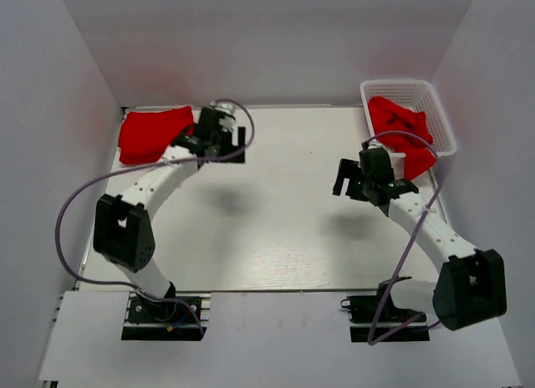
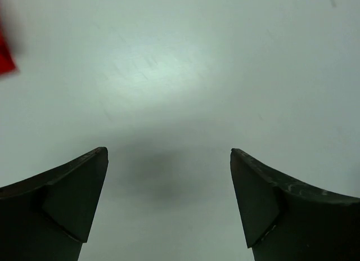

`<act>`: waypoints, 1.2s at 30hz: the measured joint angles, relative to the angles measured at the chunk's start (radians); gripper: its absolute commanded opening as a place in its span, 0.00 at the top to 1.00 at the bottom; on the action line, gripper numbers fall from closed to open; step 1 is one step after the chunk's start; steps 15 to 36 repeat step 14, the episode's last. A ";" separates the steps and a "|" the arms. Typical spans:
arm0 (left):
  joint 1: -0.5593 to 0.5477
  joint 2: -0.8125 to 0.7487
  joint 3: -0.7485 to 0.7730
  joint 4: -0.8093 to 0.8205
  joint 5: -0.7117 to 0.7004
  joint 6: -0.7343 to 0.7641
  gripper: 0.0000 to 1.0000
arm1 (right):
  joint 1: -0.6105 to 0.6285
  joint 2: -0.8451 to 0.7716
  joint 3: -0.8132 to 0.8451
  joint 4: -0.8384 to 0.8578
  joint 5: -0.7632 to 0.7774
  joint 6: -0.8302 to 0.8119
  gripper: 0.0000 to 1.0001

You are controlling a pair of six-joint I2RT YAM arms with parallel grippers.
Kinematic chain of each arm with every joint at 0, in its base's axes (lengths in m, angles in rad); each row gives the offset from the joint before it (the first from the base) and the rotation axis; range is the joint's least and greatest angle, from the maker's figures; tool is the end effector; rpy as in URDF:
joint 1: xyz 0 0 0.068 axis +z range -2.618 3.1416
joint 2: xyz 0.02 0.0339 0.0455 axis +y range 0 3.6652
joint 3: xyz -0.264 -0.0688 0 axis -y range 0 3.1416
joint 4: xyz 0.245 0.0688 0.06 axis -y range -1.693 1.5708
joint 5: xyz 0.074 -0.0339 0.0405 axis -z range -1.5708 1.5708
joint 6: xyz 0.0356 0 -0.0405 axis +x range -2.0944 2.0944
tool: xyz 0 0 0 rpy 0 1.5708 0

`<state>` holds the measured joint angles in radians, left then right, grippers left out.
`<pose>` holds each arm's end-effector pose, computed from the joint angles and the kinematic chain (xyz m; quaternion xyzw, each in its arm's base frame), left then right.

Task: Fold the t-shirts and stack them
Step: Put the neatly folded tshirt into the corner of the board with the left arm

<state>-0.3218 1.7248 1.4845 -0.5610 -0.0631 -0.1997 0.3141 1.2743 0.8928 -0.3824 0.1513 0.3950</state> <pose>0.3697 -0.1209 0.2957 0.0447 0.9254 -0.0685 0.3700 0.2598 0.0788 0.2549 0.0667 0.9151 0.0707 0.3913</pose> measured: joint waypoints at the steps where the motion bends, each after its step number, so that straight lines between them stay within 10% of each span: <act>1: -0.072 -0.061 -0.076 0.000 -0.018 -0.033 0.00 | 0.000 -0.036 -0.030 0.002 -0.004 0.001 0.10; 12: -0.299 -0.227 -0.286 -0.120 -0.222 -0.263 0.00 | 0.000 -0.373 -0.266 0.090 -0.100 0.012 0.10; 36: -0.315 -0.270 -0.311 -0.124 -0.243 -0.274 0.00 | 0.000 -0.389 -0.268 0.098 -0.106 0.010 0.10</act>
